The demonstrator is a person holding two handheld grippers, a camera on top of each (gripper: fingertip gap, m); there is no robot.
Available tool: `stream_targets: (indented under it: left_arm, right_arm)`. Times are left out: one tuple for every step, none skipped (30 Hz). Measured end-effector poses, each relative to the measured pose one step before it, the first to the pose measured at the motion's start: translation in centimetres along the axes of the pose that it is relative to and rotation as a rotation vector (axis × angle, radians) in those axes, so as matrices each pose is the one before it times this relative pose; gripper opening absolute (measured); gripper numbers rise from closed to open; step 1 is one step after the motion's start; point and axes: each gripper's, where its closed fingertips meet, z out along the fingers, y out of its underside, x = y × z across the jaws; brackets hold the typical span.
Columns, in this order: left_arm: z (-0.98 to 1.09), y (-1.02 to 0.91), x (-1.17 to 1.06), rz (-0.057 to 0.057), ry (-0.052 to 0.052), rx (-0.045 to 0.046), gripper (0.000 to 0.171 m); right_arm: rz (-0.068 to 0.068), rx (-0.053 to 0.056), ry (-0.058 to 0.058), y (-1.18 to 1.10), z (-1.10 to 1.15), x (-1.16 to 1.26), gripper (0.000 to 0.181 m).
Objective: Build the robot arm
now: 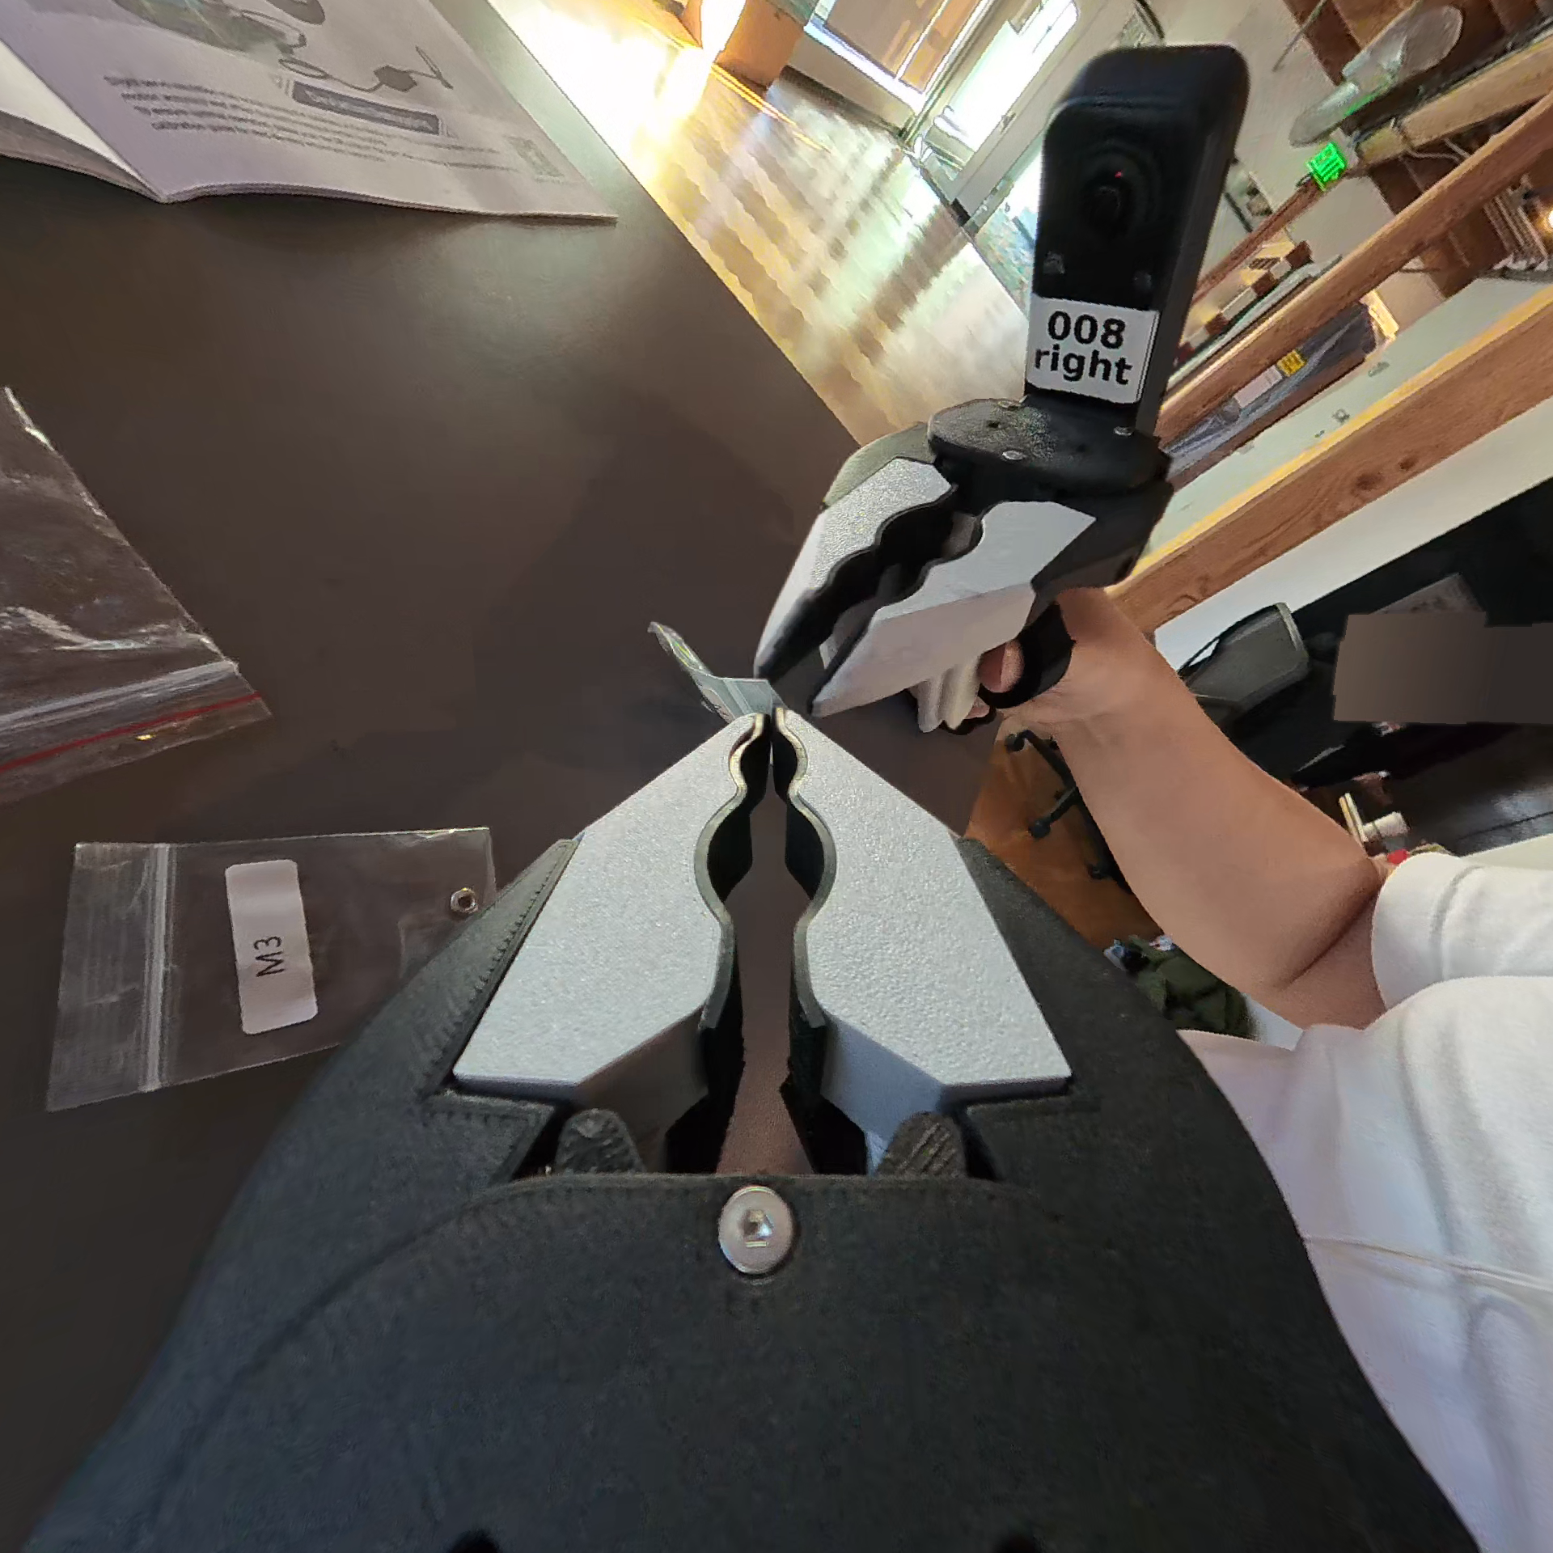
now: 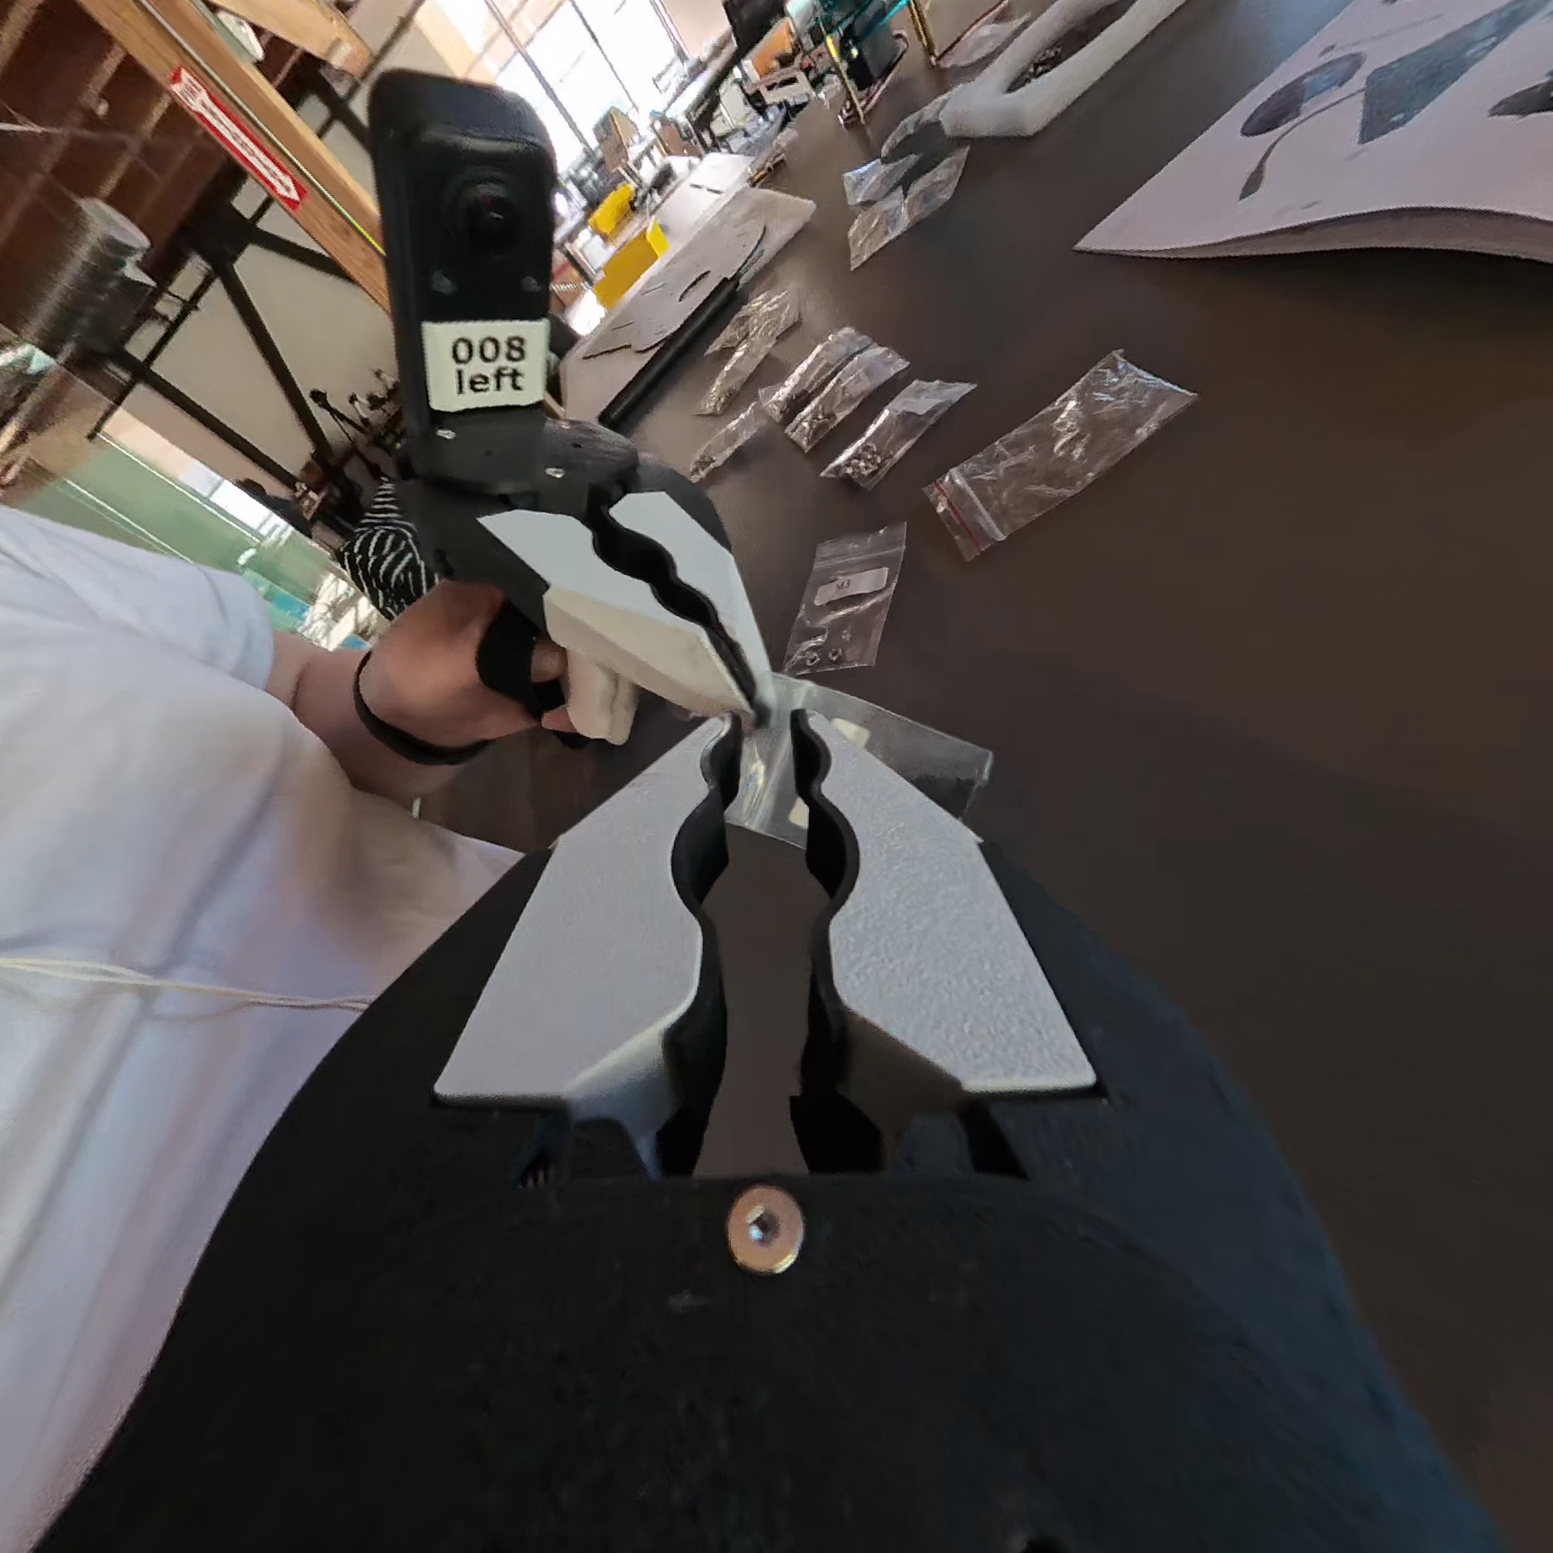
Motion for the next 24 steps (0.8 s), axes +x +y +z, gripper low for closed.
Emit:
stream_targets:
  left_arm:
    - [0.032, 0.005, 0.059, 0.0099, -0.0033, -0.00098, 0.000]
    - [0.032, 0.008, 0.024, 0.0086, -0.0038, -0.00174, 0.000]
    - [0.022, -0.010, 0.064, 0.0064, -0.0005, -0.00139, 0.000]
    - [0.018, -0.030, 0.061, 0.0032, 0.0009, -0.00025, 0.000]
    - [0.016, -0.032, 0.056, 0.0025, 0.0014, -0.00008, 0.000]
    - [0.010, -0.006, 0.027, 0.0035, 0.0008, -0.00185, 0.000]
    - [-0.004, -0.011, -0.005, 0.0044, -0.0007, -0.00251, 0.000]
    - [-0.020, -0.014, 0.003, 0.0031, -0.0006, -0.00169, 0.000]
    - [-0.013, 0.002, 0.016, 0.0025, 0.0003, -0.00131, 0.000]
    - [-0.025, 0.017, -0.004, 0.0064, -0.0012, -0.00255, 0.000]
    - [-0.015, 0.046, -0.028, 0.0086, -0.0027, -0.00489, 0.000]
    - [-0.004, 0.073, 0.020, 0.0074, -0.0006, -0.00601, 0.000]
    - [0.007, 0.049, 0.036, 0.0055, 0.0000, -0.00476, 0.000]
    - [-0.002, 0.032, 0.023, 0.0040, -0.0008, -0.00238, 0.000]
    - [0.019, 0.018, 0.016, 0.0035, -0.0004, -0.00185, 0.000]
    - [0.029, 0.030, 0.001, 0.0040, -0.0007, -0.00270, 0.000]
    - [0.023, 0.009, -0.020, 0.0041, -0.0017, -0.00212, 0.000]
    - [0.023, -0.013, 0.000, 0.0020, 0.0007, -0.00077, 0.000]
    - [0.030, -0.030, 0.037, -0.0004, 0.0032, -0.00046, 0.000]
    - [0.029, -0.043, 0.041, -0.0002, 0.0037, -0.00056, 0.000]
    - [0.005, -0.070, 0.113, 0.0013, 0.0070, 0.00174, 0.000]
    - [-0.003, -0.082, 0.115, 0.0014, 0.0064, 0.00151, 0.000]
    - [0.017, -0.055, 0.079, 0.0025, 0.0034, 0.00032, 0.000]
    - [0.019, -0.053, 0.100, 0.0044, 0.0041, 0.00046, 0.000]
  right_arm:
    - [-0.0025, -0.0191, 0.0047, 0.259, 0.051, 0.085, 0.011]
    - [0.0003, -0.0189, -0.0004, 0.261, 0.115, -0.018, 0.011]
    - [0.0032, -0.0112, -0.0068, 0.157, 0.128, -0.131, 0.011]
    - [0.0055, -0.0072, -0.0042, 0.081, 0.099, -0.071, 0.011]
    - [0.0033, -0.0004, -0.0005, -0.016, 0.040, -0.011, 0.010]
    - [0.0024, 0.0021, -0.0041, -0.044, 0.010, -0.035, 0.008]
    - [0.0052, -0.0010, -0.0119, 0.010, 0.016, -0.143, 0.005]
    - [0.0095, 0.0002, -0.0039, 0.012, 0.013, 0.006, 0.005]
    - [0.0067, 0.0007, -0.0047, -0.002, -0.004, -0.016, 0.004]
    - [-0.0021, -0.0003, -0.0021, 0.008, -0.040, -0.049, 0.000]
    - [-0.0053, -0.0029, 0.0149, 0.029, -0.055, 0.159, 0.000]
    - [-0.0062, -0.0035, 0.0267, 0.017, -0.079, 0.329, 0.000]
    - [-0.0067, -0.0033, 0.0179, 0.022, -0.060, 0.191, 0.000]
    - [-0.0036, -0.0074, 0.0001, 0.056, 0.019, -0.131, 0.000]
    - [-0.0057, -0.0053, 0.0118, 0.018, 0.016, 0.031, 0.000]
    - [-0.0122, -0.0040, 0.0180, 0.007, -0.007, 0.095, 0.000]
    - [-0.0090, -0.0031, 0.0095, 0.007, 0.005, 0.003, 0.000]
    - [-0.0033, -0.0005, -0.0029, -0.011, 0.008, -0.169, 0.000]
    - [0.0025, 0.0010, -0.0013, -0.016, 0.002, -0.086, 0.000]
    - [0.0051, 0.0001, -0.0001, 0.012, 0.004, -0.002, 0.000]
    - [0.0007, -0.0002, 0.0079, 0.051, -0.019, 0.144, 0.004]
    - [0.0009, 0.0063, 0.0090, -0.025, -0.034, 0.163, 0.009]
    - [0.0032, 0.0055, -0.0080, -0.013, -0.034, -0.078, 0.009]
    - [0.0024, 0.0061, -0.0285, -0.035, -0.040, -0.394, 0.002]
